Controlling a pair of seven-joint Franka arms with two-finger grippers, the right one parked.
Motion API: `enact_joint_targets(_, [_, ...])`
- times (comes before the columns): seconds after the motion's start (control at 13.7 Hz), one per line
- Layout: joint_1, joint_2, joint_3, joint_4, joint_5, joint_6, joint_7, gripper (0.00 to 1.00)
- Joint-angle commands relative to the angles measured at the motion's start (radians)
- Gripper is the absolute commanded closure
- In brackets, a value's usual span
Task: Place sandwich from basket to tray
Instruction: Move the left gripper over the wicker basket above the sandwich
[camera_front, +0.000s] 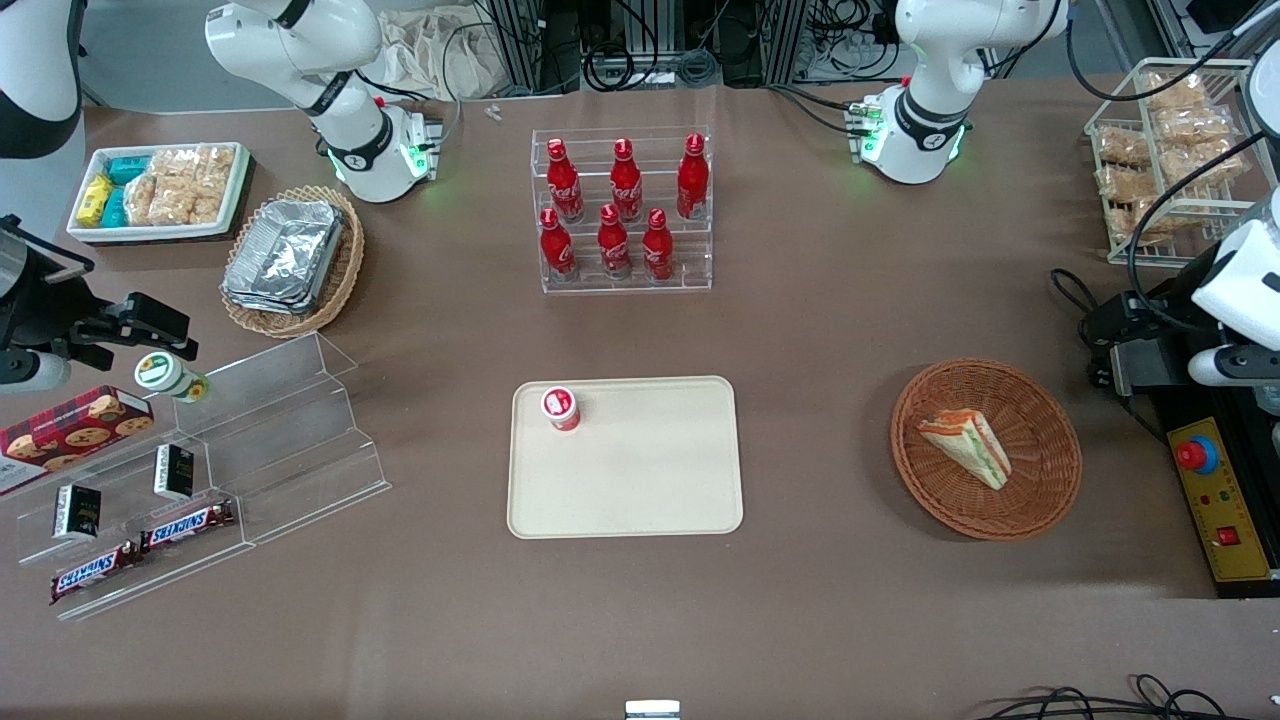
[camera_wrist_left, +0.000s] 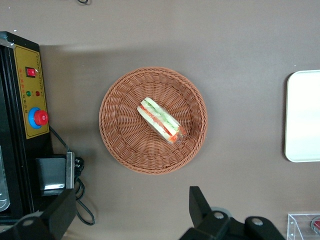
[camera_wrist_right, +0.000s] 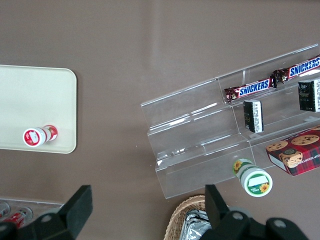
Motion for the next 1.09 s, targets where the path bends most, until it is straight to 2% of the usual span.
enact_joint_targets(0.0, [-0.013,-0.008,0.015,0.015,-0.007,-0.031,0.023,0.0])
enact_joint_targets(0.36, [-0.017,-0.002,0.015,0.002,-0.001,-0.034,0.022,0.0])
enact_joint_targets(0.66, [-0.019,-0.008,0.012,-0.087,-0.001,0.01,0.019,0.0])
enact_joint_targets(1.02, [-0.018,-0.003,0.013,-0.247,-0.001,0.15,0.006,0.0])
